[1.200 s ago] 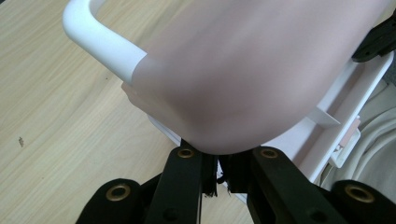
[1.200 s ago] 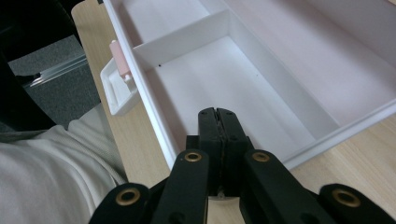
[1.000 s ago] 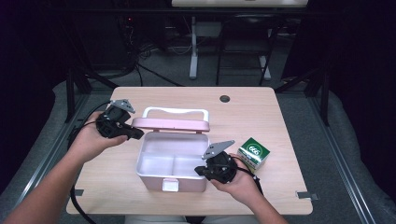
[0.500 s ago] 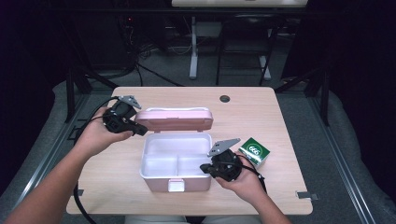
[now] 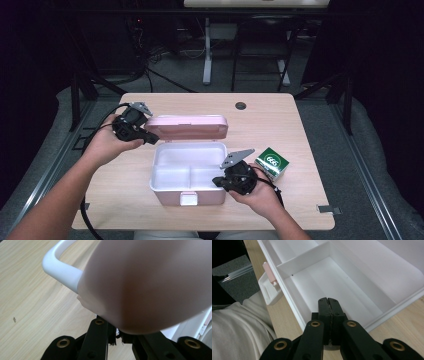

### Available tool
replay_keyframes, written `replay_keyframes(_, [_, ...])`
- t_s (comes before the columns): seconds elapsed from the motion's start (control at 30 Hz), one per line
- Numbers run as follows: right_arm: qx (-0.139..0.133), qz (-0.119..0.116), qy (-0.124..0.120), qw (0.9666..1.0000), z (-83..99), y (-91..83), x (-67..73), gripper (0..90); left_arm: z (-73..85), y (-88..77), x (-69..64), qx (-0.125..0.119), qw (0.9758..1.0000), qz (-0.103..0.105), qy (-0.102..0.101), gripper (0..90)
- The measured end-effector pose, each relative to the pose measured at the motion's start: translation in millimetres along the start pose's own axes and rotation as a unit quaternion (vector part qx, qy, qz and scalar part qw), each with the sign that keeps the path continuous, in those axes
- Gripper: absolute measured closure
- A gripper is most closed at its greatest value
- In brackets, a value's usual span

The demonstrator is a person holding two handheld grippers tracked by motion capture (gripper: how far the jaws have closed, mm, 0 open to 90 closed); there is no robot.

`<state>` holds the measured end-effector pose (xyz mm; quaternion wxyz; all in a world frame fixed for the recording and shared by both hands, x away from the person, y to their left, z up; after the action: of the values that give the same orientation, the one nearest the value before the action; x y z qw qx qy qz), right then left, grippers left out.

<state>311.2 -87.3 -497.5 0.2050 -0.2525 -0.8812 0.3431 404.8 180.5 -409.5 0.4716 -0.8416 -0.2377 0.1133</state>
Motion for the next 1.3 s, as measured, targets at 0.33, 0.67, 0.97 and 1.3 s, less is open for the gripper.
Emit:
replay_keyframes(0.33, [0.002, -0.005, -0.001, 1.0000, -0.2, 1.4, -0.7, 90.0, -2.9, 1.8, 3.5, 0.002, 1.0000, -0.006, 0.000, 86.0])
replay_keyframes(0.67, [0.006, -0.002, -0.003, 1.0000, -0.3, 4.0, -0.2, 90.0, -5.1, 5.9, 8.8, 0.002, 1.0000, -0.006, 0.000, 85.7])
replay_keyframes(0.97, [0.010, 0.000, -0.003, 0.9999, 0.0, 5.9, 0.6, 90.0, -4.9, 14.0, 14.4, 0.002, 1.0000, -0.005, -0.007, 85.7])
replay_keyframes(1.3, [0.011, -0.003, -0.003, 0.9999, 0.0, 6.0, 0.3, 90.0, -5.6, 20.8, 21.7, 0.008, 0.9998, -0.015, -0.009, 85.4])
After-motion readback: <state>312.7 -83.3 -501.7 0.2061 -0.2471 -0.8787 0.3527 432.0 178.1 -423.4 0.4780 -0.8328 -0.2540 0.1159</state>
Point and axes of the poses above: each handheld gripper's, and its own axes: y roughly forward along the jaws, z roughly out of its underside, x roughly to its left, the point moved 4 cm from there along y, roughly forward along the jaws, and after that the axes turned 7 degrees about y, right-handed, at the moved point
